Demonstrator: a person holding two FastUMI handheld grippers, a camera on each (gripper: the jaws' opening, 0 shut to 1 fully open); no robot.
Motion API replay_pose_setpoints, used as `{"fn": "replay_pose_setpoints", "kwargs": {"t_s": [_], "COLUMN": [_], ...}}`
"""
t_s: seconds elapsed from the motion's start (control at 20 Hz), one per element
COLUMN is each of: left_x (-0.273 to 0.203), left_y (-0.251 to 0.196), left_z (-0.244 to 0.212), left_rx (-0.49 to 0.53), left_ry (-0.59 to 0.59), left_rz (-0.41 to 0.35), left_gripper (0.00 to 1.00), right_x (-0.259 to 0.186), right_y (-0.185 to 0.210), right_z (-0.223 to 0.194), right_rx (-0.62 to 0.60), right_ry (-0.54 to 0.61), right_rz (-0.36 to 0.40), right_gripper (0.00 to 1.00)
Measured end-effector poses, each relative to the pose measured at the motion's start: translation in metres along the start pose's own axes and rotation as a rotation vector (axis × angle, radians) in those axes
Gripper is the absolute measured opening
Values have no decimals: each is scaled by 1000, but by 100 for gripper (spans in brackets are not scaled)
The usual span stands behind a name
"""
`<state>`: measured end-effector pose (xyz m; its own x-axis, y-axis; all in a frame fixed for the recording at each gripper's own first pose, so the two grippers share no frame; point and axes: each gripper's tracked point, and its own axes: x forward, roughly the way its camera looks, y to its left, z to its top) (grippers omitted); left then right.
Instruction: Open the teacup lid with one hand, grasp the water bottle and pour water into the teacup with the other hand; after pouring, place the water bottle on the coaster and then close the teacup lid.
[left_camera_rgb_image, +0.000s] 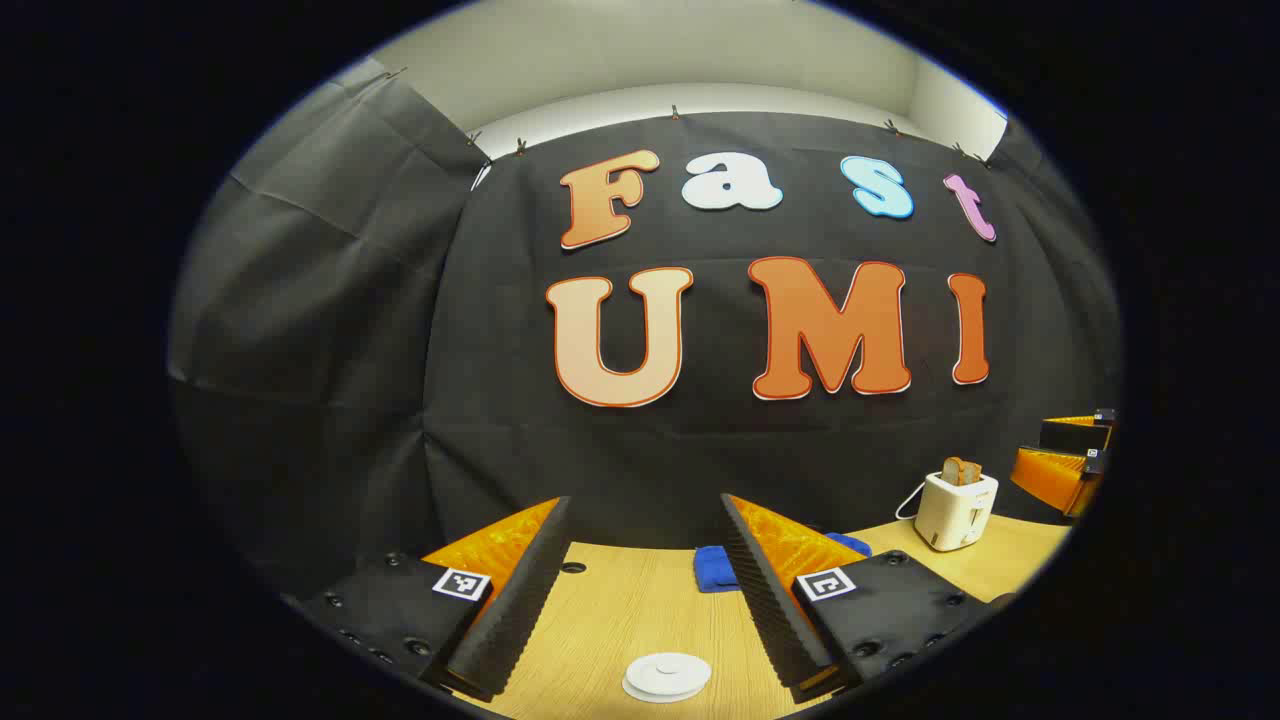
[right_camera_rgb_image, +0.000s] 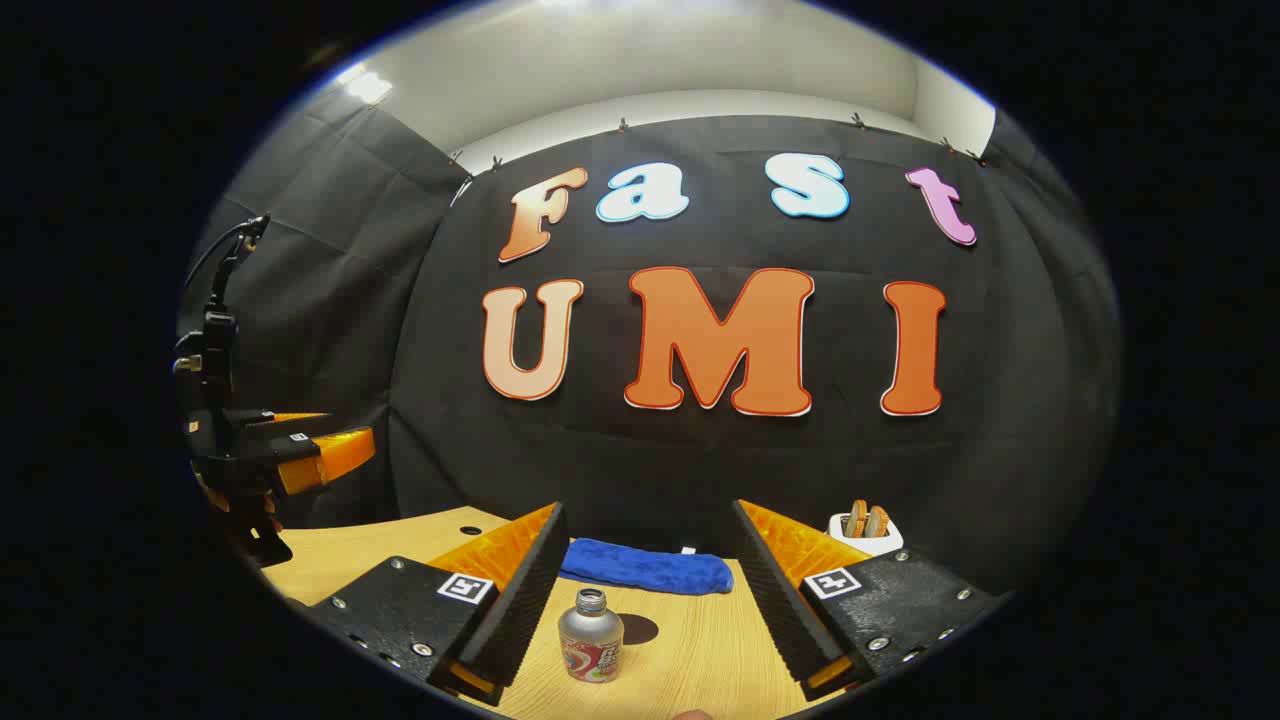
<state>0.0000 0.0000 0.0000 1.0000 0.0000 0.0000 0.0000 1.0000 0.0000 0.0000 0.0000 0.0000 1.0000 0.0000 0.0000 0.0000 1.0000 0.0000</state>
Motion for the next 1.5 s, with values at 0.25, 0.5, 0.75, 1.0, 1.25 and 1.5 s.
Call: {"fn": "replay_pose_setpoints", "kwargs": {"t_s": [0.25, 0.5, 0.75, 1.0, 1.25, 1.5], "left_x": [2, 5, 8, 10, 15, 17], "left_y": [0, -2, -4, -14, -16, -21], "left_z": [-6, -15, -30, -54, -88, -121], "left_rx": [7, 17, 26, 36, 50, 44], "left_ry": [17, 29, 57, 85, 152, 187], "left_rz": [-6, -33, -43, -93, -112, -149], "left_gripper": [96, 96, 98, 98, 94, 96], "right_x": [1, 2, 4, 7, 13, 23], "right_y": [3, 7, 13, 23, 29, 35], "right_z": [-10, -17, -28, -49, -82, -119], "right_rx": [-6, 5, 14, 25, 39, 65], "right_ry": [19, 37, 50, 88, 154, 232], "right_rz": [8, 21, 41, 72, 85, 97], "right_gripper": [97, 100, 97, 97, 97, 98]}}
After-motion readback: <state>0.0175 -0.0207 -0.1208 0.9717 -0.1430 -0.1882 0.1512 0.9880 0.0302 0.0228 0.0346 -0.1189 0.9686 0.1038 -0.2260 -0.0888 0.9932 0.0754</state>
